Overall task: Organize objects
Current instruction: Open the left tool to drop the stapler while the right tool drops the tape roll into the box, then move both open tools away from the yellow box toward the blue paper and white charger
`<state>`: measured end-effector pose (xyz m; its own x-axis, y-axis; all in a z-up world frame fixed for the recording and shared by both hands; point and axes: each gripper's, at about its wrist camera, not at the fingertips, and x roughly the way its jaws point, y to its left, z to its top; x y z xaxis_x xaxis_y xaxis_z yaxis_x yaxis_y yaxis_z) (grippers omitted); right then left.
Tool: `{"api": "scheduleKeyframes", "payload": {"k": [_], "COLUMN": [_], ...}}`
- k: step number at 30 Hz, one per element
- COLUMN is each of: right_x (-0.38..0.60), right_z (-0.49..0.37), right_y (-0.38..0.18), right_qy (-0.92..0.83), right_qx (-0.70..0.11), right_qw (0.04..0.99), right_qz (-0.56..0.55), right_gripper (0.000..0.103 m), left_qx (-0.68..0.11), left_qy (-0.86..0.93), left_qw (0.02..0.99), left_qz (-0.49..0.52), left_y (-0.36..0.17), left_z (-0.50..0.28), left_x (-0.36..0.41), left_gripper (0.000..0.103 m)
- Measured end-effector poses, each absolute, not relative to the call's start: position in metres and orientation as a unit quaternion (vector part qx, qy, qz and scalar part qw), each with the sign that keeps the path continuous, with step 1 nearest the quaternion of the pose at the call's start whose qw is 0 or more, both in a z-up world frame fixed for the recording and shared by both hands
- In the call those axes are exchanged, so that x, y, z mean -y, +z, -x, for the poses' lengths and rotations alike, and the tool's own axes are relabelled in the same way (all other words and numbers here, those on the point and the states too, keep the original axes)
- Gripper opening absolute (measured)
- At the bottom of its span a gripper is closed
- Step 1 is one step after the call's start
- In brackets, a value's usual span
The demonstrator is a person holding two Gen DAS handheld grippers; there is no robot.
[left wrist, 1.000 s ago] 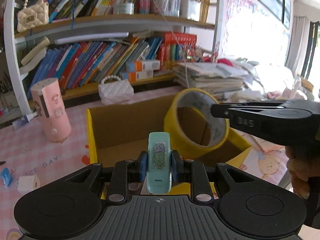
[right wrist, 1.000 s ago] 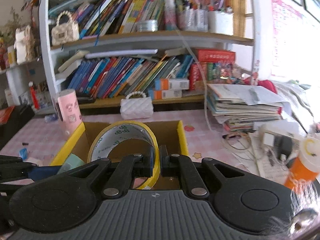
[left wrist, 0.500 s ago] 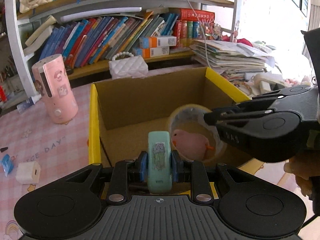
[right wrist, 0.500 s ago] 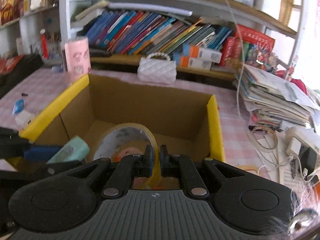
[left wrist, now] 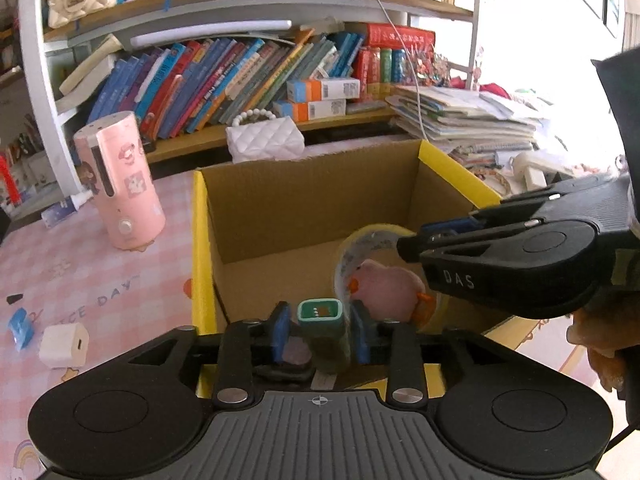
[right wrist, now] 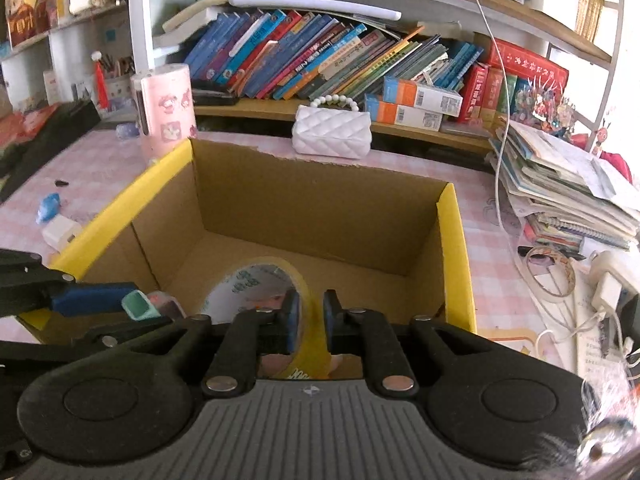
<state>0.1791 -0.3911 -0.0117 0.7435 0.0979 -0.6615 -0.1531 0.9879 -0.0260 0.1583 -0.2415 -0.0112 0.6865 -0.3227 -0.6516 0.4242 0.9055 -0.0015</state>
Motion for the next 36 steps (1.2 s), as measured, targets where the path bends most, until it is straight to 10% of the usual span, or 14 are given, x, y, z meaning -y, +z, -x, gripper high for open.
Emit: {"api": "scheduleKeyframes", "payload": {"k": [8, 10, 36], "right_x": [0.386, 0.385, 0.353], "right_z": [-0.161, -0.155, -0.022], "right_y": [-0.009, -0.006, 0.006], "right_qy": [0.065, 0.06, -0.087], "right_qx": [-0.357, -0.355, -0.304], "right_qw": [0.932, 0.933, 0.947], "right_qz": [0.024, 0.021, -0.053], "right_gripper": [0.037, 0.059, 0.061], "left_qx": [-0.291, -0.28, -0.298], "left_qy": [-0.199, -0.199, -0.168], "left_qw": [0.934, 0.937, 0.94], "left_qz": [-0.054, -0.055, -0.021], "left_y": [0.008, 0.012, 0.006], "left_z": [-0.137, -0.129, -0.045], "left_x": [0.222, 0.218, 0.118], "left_gripper": [0.069, 0.073, 0.081]}}
